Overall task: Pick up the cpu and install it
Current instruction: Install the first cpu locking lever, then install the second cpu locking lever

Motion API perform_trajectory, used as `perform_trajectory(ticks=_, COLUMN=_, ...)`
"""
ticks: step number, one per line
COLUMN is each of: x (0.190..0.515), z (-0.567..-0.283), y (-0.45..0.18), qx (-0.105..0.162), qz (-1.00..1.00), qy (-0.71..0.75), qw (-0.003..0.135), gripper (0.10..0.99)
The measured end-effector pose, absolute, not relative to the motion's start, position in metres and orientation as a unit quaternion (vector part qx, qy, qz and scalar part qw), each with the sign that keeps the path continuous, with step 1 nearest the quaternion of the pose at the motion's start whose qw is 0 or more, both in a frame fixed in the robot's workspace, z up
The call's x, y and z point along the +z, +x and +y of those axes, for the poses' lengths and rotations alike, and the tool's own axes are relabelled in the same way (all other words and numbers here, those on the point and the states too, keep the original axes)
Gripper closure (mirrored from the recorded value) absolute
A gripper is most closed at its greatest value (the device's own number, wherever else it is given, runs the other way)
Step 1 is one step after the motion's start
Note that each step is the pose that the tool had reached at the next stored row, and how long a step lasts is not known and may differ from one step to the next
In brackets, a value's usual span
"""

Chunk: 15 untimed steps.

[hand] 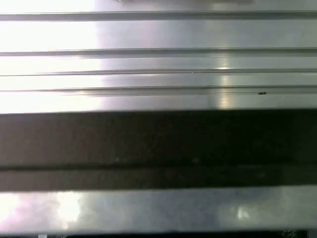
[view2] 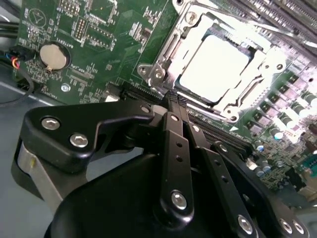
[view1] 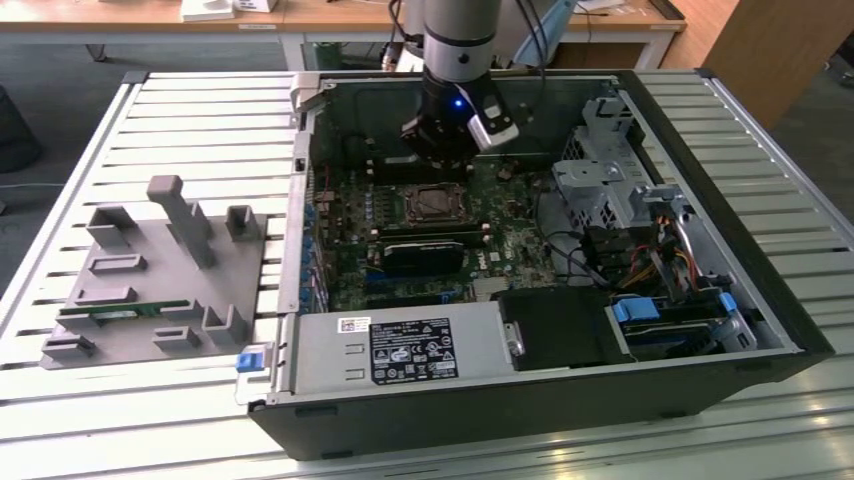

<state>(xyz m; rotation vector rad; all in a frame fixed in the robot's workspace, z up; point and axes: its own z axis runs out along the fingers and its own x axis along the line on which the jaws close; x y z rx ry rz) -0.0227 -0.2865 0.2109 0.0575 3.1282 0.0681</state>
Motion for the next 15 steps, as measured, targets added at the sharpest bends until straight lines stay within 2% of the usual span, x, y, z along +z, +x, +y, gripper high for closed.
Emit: perform_trajectory(ticks=15, x=0.2108, z=-0.2912, y=-0.0226, qx=0.022, qz=1.000, qy=0.018, qw=0.006, gripper=0.980)
